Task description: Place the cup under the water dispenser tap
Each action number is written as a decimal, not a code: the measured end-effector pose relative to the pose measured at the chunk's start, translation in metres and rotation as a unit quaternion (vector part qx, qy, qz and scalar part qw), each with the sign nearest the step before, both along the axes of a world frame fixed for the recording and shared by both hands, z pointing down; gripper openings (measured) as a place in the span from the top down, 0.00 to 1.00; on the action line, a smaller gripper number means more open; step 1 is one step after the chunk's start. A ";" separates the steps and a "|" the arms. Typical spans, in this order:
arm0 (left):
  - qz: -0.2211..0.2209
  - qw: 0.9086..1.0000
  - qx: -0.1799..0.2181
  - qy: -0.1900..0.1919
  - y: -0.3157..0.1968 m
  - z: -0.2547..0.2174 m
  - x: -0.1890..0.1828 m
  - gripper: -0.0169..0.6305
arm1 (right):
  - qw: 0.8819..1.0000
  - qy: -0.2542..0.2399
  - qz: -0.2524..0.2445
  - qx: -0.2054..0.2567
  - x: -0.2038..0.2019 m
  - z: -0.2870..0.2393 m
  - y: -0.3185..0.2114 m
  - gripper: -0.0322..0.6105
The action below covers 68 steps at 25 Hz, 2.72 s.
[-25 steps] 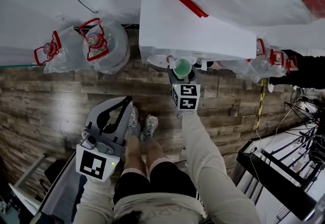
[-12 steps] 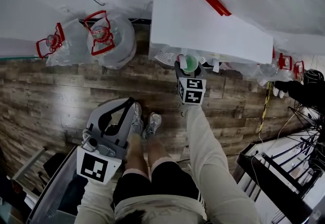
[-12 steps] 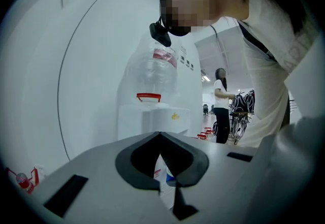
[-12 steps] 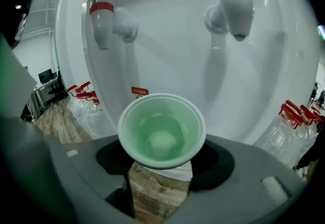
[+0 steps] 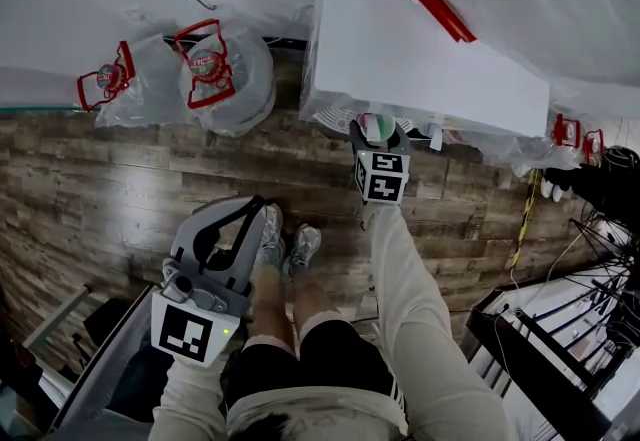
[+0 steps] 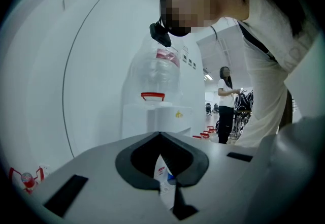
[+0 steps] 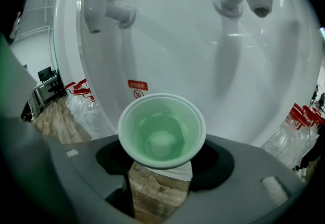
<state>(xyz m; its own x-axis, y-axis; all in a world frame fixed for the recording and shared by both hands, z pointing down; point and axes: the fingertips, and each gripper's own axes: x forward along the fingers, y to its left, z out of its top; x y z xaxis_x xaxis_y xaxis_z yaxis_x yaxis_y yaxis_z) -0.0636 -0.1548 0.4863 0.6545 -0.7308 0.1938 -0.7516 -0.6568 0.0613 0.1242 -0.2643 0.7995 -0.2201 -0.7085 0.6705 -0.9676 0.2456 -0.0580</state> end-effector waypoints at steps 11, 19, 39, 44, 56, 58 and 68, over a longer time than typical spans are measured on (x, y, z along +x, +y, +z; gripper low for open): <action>-0.008 1.000 -0.002 -0.005 0.000 0.002 -0.006 0.97 | 1.000 0.002 -0.003 -0.014 0.001 0.012 0.001 0.48; -0.006 1.000 -0.007 -0.005 0.001 0.006 -0.002 0.97 | 1.000 0.001 -0.007 -0.016 0.000 0.019 0.000 0.48; 0.003 1.000 0.008 0.002 0.007 -0.014 0.011 0.97 | 0.999 -0.034 -0.007 -0.017 0.004 0.003 0.024 0.44; 0.005 1.000 0.008 0.001 0.016 -0.015 0.012 0.97 | 0.999 -0.036 -0.006 -0.013 0.005 0.000 0.033 0.44; 0.012 1.000 0.023 0.007 0.030 -0.039 0.013 0.97 | 0.998 -0.060 0.015 0.026 0.007 -0.056 0.070 0.54; 0.016 0.999 0.028 0.010 0.033 -0.045 0.016 0.97 | 0.998 -0.055 0.013 0.041 0.008 -0.072 0.077 0.67; 0.027 0.998 0.049 0.013 0.049 -0.081 0.020 0.97 | 0.992 -0.055 0.000 0.110 0.005 -0.157 0.110 0.94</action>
<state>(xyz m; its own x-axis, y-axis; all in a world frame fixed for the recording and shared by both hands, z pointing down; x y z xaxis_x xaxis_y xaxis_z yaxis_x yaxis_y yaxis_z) -0.0434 -0.1063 0.4055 0.6980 -0.7084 0.1047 -0.7133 -0.7007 0.0134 0.1292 -0.1546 0.6421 -0.2832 -0.8352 0.4713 -0.9585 0.2636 -0.1088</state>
